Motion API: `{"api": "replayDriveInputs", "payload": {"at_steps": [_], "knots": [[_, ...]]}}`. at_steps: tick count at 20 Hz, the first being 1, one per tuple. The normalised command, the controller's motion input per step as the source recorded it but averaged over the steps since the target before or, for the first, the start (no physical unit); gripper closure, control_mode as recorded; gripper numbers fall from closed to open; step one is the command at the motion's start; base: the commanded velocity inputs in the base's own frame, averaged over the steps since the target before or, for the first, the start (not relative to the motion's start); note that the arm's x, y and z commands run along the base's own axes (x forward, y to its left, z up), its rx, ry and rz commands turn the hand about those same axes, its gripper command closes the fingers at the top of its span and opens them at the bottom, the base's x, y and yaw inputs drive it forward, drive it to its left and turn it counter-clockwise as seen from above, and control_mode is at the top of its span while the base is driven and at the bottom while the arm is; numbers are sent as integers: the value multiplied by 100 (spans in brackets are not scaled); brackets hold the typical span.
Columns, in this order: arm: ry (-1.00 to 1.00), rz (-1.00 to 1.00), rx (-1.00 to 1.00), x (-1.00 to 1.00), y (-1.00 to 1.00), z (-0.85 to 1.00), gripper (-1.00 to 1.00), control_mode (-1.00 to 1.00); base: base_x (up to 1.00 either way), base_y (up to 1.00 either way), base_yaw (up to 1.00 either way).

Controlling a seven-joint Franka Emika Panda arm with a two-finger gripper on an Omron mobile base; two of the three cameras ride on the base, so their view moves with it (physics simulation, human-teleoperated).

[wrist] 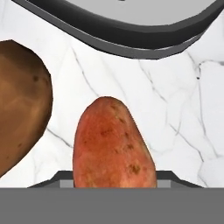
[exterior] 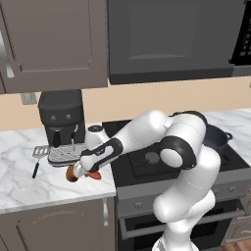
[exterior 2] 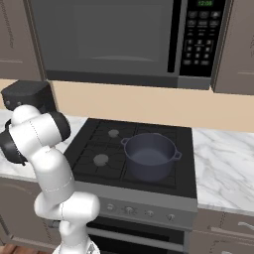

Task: Put the potato and sweet potato in the pot. Retrieve the spatula and lightly stir the vegetables in the pot.

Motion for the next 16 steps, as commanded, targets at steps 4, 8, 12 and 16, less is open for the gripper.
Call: {"api": "replayDriveInputs", "payload": {"at_steps": [4, 8, 12, 16], "knots": [[0, 0, 0, 0, 0, 0, 100, -100, 0, 0, 0], [2, -5, 0, -16, -25, 2, 100, -100, 0, 0, 0], [0, -9, 15, -92, -75, 37, 100, -100, 0, 0, 0], [0, -10, 12, -65, -74, 72, 100, -100, 0, 0, 0]]}}
